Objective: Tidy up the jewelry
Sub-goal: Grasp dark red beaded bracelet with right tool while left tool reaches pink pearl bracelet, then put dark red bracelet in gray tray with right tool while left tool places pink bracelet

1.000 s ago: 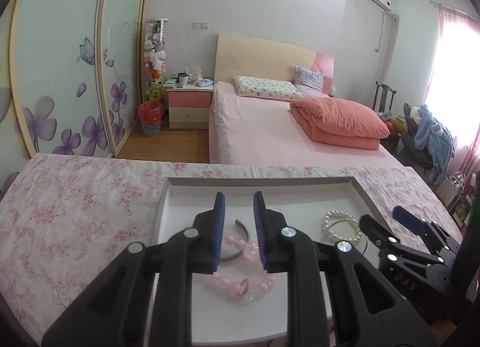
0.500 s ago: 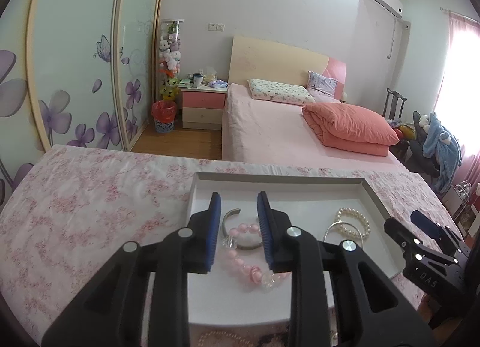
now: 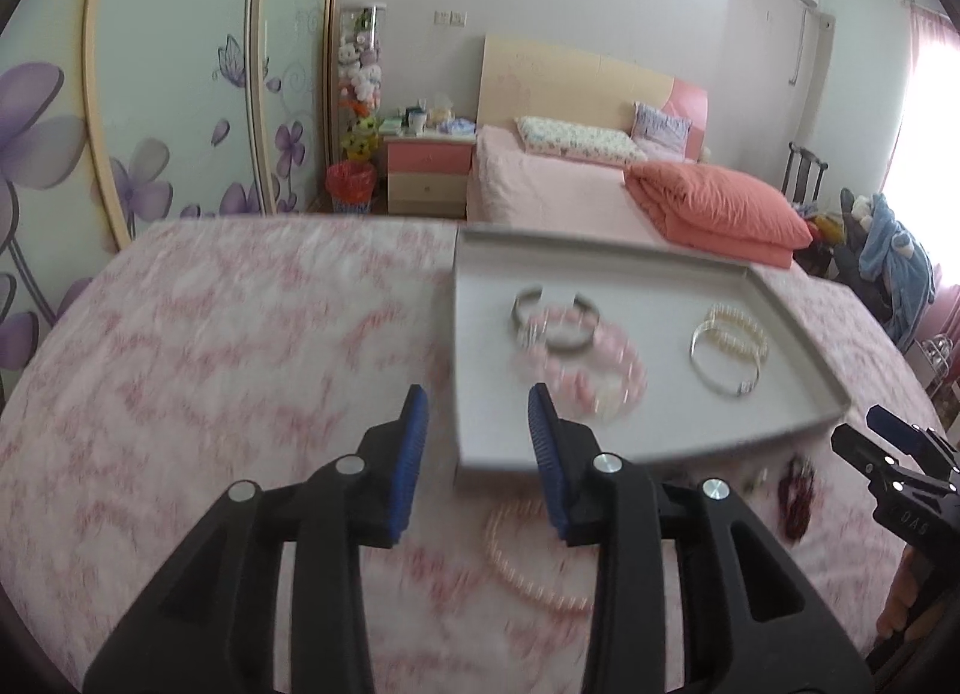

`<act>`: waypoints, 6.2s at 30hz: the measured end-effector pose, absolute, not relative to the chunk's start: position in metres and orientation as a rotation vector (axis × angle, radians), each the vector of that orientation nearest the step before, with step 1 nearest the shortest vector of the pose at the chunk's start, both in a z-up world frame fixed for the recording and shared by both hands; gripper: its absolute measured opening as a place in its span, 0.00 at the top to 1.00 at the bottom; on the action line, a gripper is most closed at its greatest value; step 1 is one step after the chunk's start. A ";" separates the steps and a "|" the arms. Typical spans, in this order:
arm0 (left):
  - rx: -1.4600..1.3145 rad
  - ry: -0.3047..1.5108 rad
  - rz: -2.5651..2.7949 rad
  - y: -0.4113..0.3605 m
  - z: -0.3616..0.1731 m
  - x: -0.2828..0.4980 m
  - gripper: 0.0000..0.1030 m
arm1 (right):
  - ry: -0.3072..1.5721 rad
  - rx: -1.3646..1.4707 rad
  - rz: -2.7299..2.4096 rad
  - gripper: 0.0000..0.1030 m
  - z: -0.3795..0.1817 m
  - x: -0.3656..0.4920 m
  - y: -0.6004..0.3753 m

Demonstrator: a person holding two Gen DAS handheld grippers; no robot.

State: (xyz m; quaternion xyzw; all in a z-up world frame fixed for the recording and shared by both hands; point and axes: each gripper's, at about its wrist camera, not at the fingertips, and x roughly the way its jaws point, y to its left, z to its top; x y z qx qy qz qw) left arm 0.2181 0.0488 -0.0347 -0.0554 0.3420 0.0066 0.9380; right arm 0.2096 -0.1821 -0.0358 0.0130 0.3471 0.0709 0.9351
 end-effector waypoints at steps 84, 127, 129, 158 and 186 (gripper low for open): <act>0.019 0.900 0.027 0.034 -0.082 0.207 0.93 | 0.887 0.049 0.060 0.86 -0.067 0.197 -0.208; -0.140 0.549 -0.162 0.017 0.027 0.137 0.94 | 0.490 0.104 0.284 0.91 0.035 0.151 -0.174; -0.140 0.537 -0.168 0.014 0.032 0.136 0.94 | 0.476 0.108 0.289 0.91 0.038 0.151 -0.174; -0.117 0.475 -0.182 -0.006 0.054 0.150 0.94 | 0.370 0.094 0.289 0.91 0.065 0.164 -0.169; -0.143 0.621 -0.162 -0.017 0.004 0.327 0.94 | 0.568 0.168 0.279 0.89 0.014 0.323 -0.162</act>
